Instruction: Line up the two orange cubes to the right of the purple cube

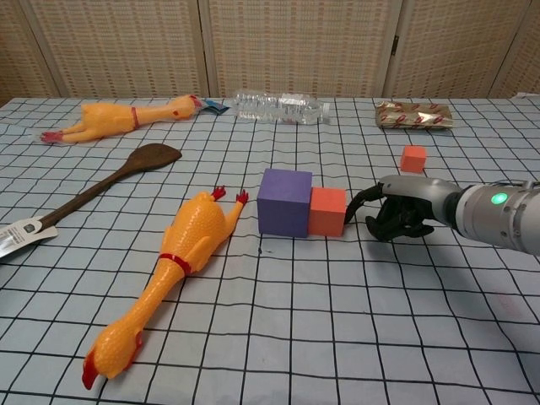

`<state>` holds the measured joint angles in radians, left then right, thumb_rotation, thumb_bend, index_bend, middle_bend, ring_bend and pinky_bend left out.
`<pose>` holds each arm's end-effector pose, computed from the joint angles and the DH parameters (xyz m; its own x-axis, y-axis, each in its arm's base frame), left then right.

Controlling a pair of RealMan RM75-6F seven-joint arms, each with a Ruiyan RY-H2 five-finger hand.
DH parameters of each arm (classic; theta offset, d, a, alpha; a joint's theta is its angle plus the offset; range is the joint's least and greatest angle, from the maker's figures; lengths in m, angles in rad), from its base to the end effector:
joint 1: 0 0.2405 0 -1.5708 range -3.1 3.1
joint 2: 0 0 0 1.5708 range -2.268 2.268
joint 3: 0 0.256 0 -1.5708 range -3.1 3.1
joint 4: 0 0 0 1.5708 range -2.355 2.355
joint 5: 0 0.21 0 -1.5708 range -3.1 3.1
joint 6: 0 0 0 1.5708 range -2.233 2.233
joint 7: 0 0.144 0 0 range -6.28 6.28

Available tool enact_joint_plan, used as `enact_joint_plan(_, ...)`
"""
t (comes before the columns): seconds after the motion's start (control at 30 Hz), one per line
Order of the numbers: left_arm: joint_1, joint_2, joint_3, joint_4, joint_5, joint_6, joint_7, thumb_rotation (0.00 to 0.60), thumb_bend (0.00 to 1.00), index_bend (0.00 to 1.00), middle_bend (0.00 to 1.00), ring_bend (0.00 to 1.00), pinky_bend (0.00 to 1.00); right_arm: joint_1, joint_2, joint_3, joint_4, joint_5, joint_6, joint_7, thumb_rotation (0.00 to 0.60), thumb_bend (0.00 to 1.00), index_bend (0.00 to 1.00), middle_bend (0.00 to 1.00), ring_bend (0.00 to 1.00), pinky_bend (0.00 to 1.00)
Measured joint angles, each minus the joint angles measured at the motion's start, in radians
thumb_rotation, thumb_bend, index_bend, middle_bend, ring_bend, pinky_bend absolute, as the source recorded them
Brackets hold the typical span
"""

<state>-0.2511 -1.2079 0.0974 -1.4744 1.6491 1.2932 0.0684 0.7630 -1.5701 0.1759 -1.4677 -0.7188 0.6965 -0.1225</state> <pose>-0.3056 0.1952 0.0915 0.5682 0.2238 0.7919 0.8098 -0.3233 -0.4897 -0.1799 -0.3304 -0.0554 0.0146 -0.6286 0.7776 -0.9994 0.0147 0.0307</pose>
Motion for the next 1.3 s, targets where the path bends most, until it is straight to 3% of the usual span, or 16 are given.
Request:
enact_joint_plan(0.5,-0.001,-0.003,-0.002,0.005,-0.010,-0.007,0.000,0.600,0.43,0.30,0.54,0.46,0.64,0.030,-0.009,-0.009,0.031,-0.024,-0.045,0.024,0.600,0.66,0.33,0.91,0.97,0.98)
enact_joint_plan(0.8,0.000,0.000,-0.003,0.003,-0.009,-0.002,-0.005,0.600,0.43,0.30,0.54,0.46,0.64,0.041,0.047,-0.068,-0.027,0.010,-0.024,-0.054,0.600,0.66,0.31,0.91,0.97,0.98)
enact_joint_plan(0.93,0.000,0.001,-0.002,0.000,-0.008,-0.001,-0.005,0.600,0.43,0.30,0.54,0.46,0.64,0.047,0.060,-0.096,-0.061,0.050,0.094,-0.159,0.600,0.61,0.31,0.91,0.97,0.98)
enact_joint_plan(1.07,0.000,0.001,-0.002,-0.002,-0.008,-0.001,-0.002,0.600,0.43,0.30,0.54,0.46,0.64,0.037,0.046,-0.102,-0.088,0.059,0.330,-0.258,0.600,0.45,0.33,0.91,0.97,0.98)
enact_joint_plan(1.17,0.000,0.001,0.000,-0.003,-0.006,-0.002,0.001,0.600,0.43,0.30,0.54,0.46,0.64,0.020,0.031,-0.097,-0.097,0.030,0.498,-0.308,0.600,0.40,0.34,0.91,0.97,0.98)
enact_joint_plan(1.3,0.000,0.002,0.001,-0.005,-0.005,-0.003,0.004,0.600,0.43,0.30,0.54,0.46,0.64,-0.004,0.008,-0.072,-0.083,-0.048,0.608,-0.340,0.600,0.36,0.34,0.91,0.97,0.98)
